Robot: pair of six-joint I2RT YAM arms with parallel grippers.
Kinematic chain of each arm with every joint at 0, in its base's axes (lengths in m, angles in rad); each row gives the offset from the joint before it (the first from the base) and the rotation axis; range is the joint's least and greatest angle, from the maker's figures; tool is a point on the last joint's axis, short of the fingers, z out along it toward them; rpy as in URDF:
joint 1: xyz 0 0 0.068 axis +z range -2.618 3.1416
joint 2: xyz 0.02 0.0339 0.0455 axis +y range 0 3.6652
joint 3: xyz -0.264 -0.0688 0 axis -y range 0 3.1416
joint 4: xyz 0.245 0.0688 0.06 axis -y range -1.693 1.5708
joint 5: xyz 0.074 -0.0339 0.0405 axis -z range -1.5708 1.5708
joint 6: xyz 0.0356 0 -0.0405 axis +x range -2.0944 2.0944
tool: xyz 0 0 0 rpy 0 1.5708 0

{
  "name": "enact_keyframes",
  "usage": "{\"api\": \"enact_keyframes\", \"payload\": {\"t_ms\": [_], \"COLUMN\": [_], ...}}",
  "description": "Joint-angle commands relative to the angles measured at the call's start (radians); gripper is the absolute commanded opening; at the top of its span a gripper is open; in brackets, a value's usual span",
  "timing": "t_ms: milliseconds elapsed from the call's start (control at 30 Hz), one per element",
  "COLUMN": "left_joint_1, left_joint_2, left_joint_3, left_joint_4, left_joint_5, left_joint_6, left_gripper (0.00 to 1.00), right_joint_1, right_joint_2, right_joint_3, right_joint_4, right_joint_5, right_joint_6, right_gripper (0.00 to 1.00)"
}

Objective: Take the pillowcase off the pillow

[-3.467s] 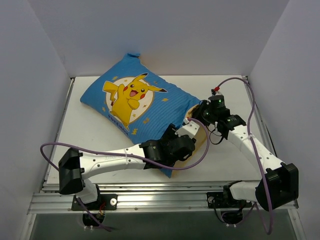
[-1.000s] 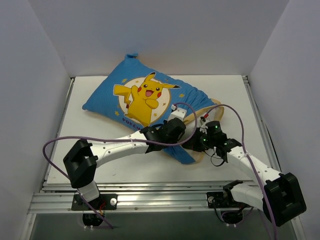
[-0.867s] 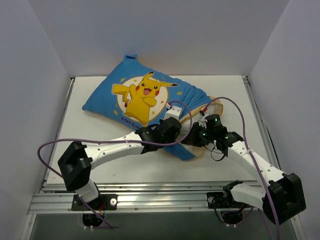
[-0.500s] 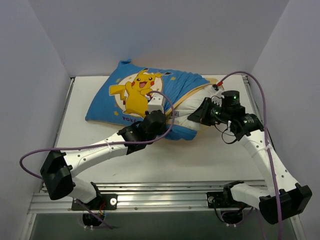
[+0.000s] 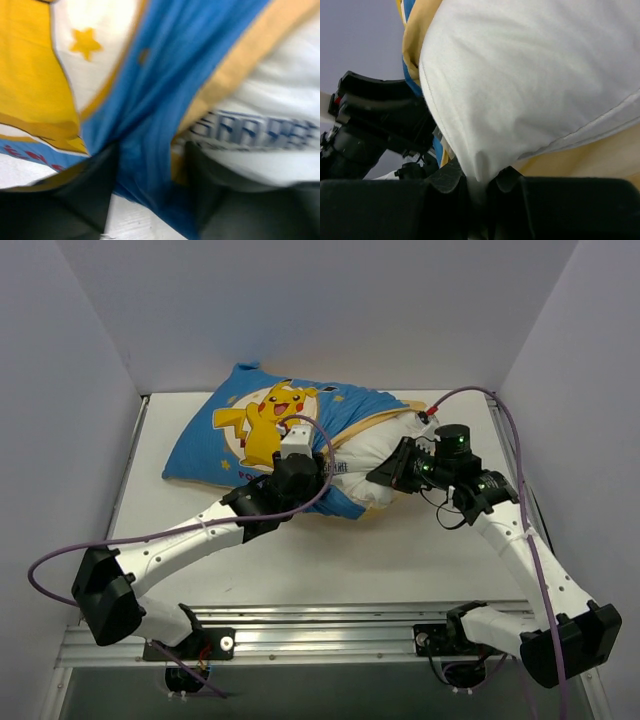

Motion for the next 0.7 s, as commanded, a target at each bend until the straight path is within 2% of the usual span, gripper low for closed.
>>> {"api": "enact_keyframes", "payload": {"t_ms": [0,67,133,333,467,567,600,667], "left_joint_1": [-0.067,-0.087,-0.104,-0.136,-0.141,-0.142,-0.141,-0.139], "left_joint_2": [-0.083,-0.127,-0.156,-0.233,-0.195,-0.154,-0.143,-0.104], "left_joint_3": [-0.024,-0.019,-0.019,-0.076,-0.101,-0.105,-0.101,-0.087], "left_joint_4": [-0.094,-0.076,-0.078,-0.063,-0.035,-0.009,-0.003,-0.003], "left_joint_5": [0.065,0.117,0.165,0.228,0.236,0.207,0.187,0.168], "left_joint_6": [0.056,0.014,-0.047,-0.185,-0.216,-0.207,-0.208,-0.21], "left_gripper": [0.71,0.9,0.96,0.96,0.96,1.0,0.94,0.9], "right_joint_1": [0.044,0.052,0.055,0.059,0.069,0.076,0.078,0.082], "right_joint_2": [-0.004,0.017,0.025,0.063,0.088,0.092,0.095,0.097], "right_joint_3": [0.043,0.04,0.043,0.065,0.082,0.086,0.088,0.088], "right_joint_4": [0.264,0.264,0.302,0.298,0.307,0.307,0.307,0.307], "right_joint_5": [0.086,0.104,0.126,0.163,0.153,0.153,0.153,0.153], "right_joint_6": [0.03,0.033,0.028,-0.004,-0.004,-0.008,-0.008,-0.007], "right_gripper": [0.0,0.0,0.0,0.0,0.0,0.0,0.0,0.0]}}
